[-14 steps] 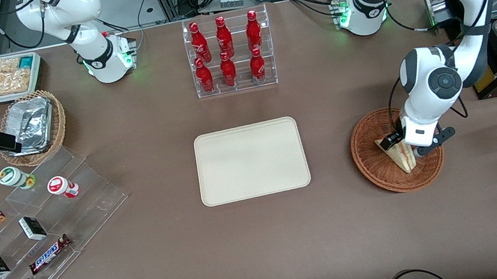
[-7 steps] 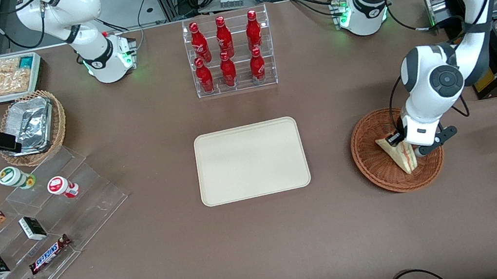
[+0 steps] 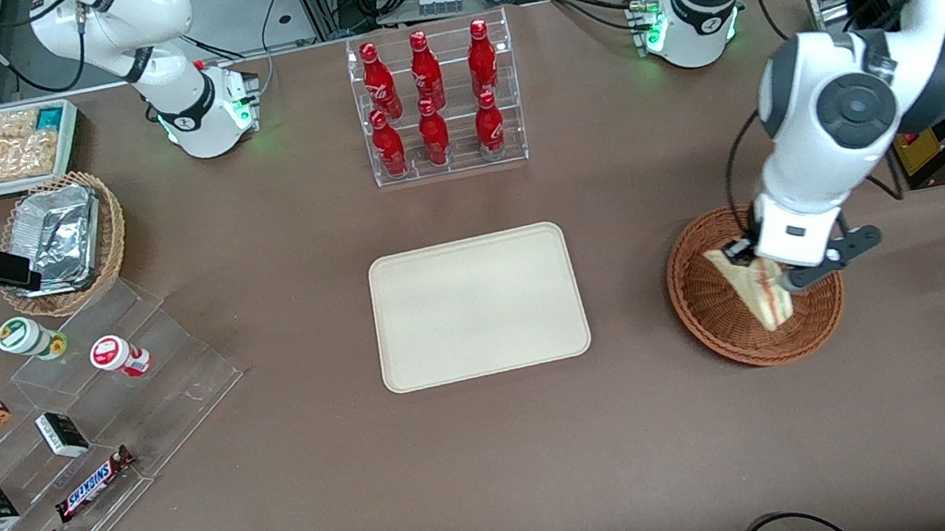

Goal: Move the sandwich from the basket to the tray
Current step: 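Lift the sandwich and carry it toward the cream tray, then lower the sandwich onto the tray and open the left gripper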

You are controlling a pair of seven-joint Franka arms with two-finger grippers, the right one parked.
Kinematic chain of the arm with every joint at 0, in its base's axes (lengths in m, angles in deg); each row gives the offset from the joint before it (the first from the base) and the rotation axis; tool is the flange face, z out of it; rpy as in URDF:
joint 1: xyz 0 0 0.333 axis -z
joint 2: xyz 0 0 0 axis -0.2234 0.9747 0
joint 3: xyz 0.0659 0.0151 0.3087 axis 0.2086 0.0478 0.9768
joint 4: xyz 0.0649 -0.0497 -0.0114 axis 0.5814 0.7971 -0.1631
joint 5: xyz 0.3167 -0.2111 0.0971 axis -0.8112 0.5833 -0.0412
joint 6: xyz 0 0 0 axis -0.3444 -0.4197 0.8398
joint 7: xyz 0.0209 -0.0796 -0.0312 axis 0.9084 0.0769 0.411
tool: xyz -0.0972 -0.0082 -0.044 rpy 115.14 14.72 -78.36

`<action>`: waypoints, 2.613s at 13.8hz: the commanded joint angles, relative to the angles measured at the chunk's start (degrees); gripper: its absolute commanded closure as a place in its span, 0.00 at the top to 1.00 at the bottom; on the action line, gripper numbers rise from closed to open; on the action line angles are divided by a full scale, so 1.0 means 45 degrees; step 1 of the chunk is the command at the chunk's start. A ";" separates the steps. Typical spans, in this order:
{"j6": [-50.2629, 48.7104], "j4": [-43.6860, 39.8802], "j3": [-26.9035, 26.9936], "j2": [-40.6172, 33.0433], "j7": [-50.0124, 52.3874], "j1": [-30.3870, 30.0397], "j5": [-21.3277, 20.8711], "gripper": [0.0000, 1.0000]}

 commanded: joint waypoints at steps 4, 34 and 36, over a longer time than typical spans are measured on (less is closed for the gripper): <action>-0.0533 -0.1611 0.0107 0.1556 0.1506 0.3242 -0.0208 0.00; 0.2534 -0.4562 0.0185 0.6990 0.3754 0.7526 -0.0248 0.99; 0.2418 -0.4620 0.0224 0.6834 0.3793 0.7506 -0.0248 0.99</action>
